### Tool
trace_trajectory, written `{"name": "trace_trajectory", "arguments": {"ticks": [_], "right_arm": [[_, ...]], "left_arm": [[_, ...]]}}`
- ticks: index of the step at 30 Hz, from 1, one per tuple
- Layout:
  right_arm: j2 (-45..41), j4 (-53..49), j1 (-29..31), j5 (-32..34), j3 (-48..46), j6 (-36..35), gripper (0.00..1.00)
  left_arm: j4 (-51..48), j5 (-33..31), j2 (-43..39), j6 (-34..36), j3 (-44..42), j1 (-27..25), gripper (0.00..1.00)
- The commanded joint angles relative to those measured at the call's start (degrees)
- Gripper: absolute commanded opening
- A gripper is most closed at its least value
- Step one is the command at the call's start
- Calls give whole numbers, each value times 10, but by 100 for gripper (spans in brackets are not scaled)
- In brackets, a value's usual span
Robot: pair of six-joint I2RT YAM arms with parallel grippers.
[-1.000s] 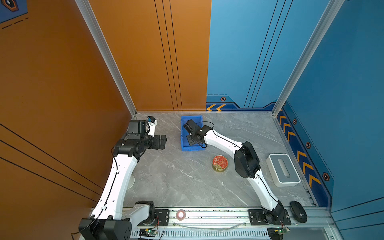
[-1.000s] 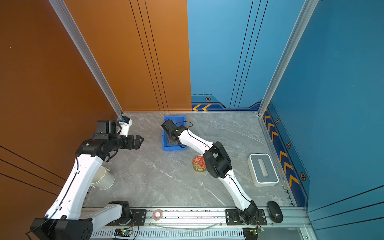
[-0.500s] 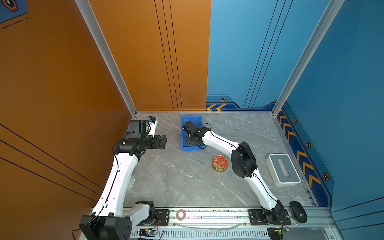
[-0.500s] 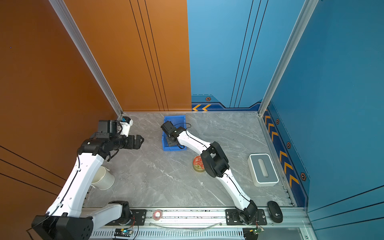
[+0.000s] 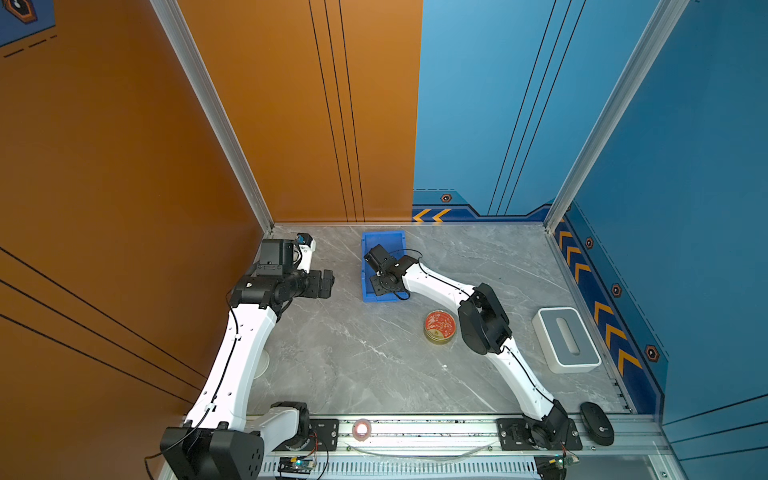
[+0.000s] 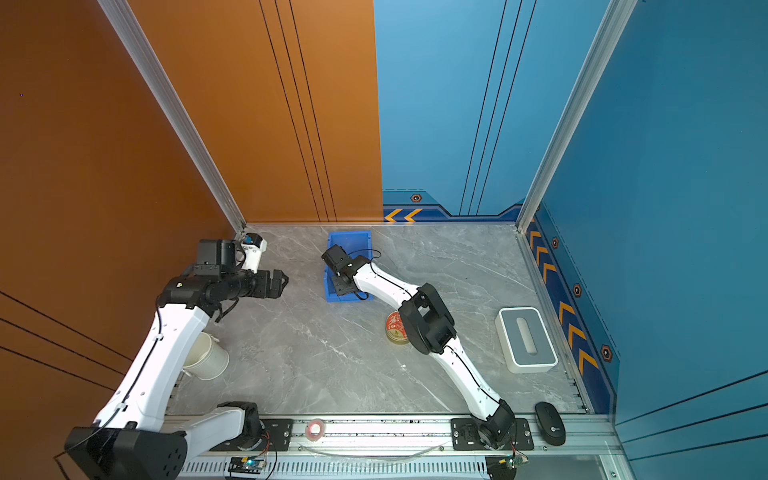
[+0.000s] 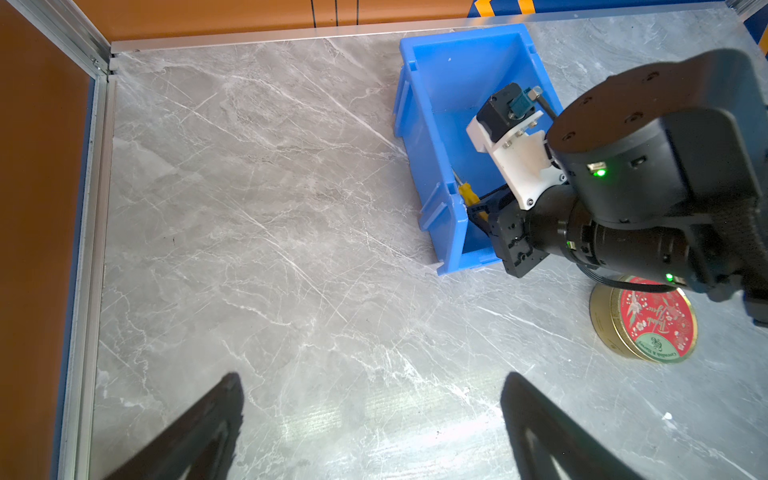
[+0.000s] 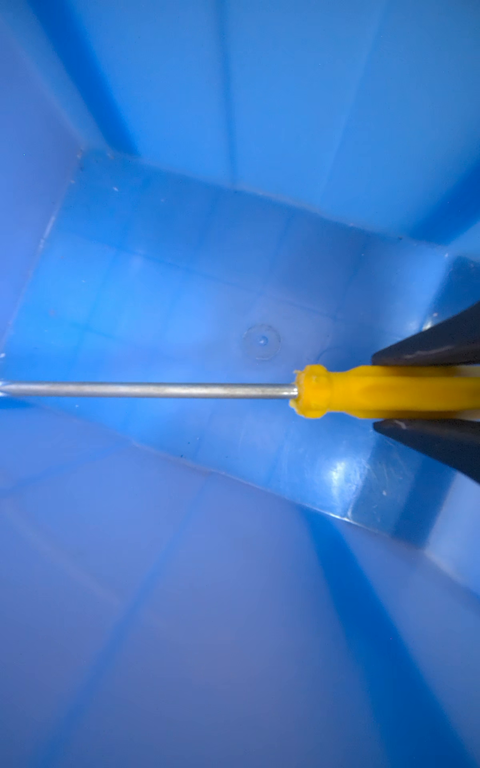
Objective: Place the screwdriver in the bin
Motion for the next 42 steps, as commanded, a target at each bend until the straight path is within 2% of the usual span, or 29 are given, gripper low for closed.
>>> {"name": "trace_trajectory", "arguments": {"ticks": [1, 4, 12, 17, 21, 26, 28, 29, 34, 36, 42], "right_arm": [[-4, 0, 0, 1, 19, 12, 26], [-8, 0, 0, 3, 19, 10, 30], [-44, -8, -2, 25, 36, -3, 33], [-112, -21, -2, 46, 58, -24, 44], [-203, -23, -3, 75, 17, -37, 53], [-361, 28, -9, 115, -124, -47, 65], [-430, 54, -24, 119, -202, -38, 74], [-459, 66, -33, 119, -245, -31, 75], [-620, 149, -121, 98, -469, -1, 94], [-667, 168, -162, 85, -529, 0, 100], [-788, 267, -239, 110, -710, -62, 100]], "left_arm": [[-8, -1, 6, 0, 11, 5, 98], [-7, -1, 6, 0, 11, 5, 98], [-8, -23, 20, 3, 22, 2, 98], [-7, -63, 42, 27, 26, -8, 98], [-6, -116, 70, 50, 23, -7, 98], [4, -128, 78, 27, 11, 5, 98], [26, -123, 70, 7, -7, 9, 98], [40, -123, 66, -2, -16, 11, 98], [127, -135, 39, -48, -80, 19, 98], [172, -144, 28, -66, -117, 23, 98], [409, -154, -9, -102, -274, 51, 98]]}}
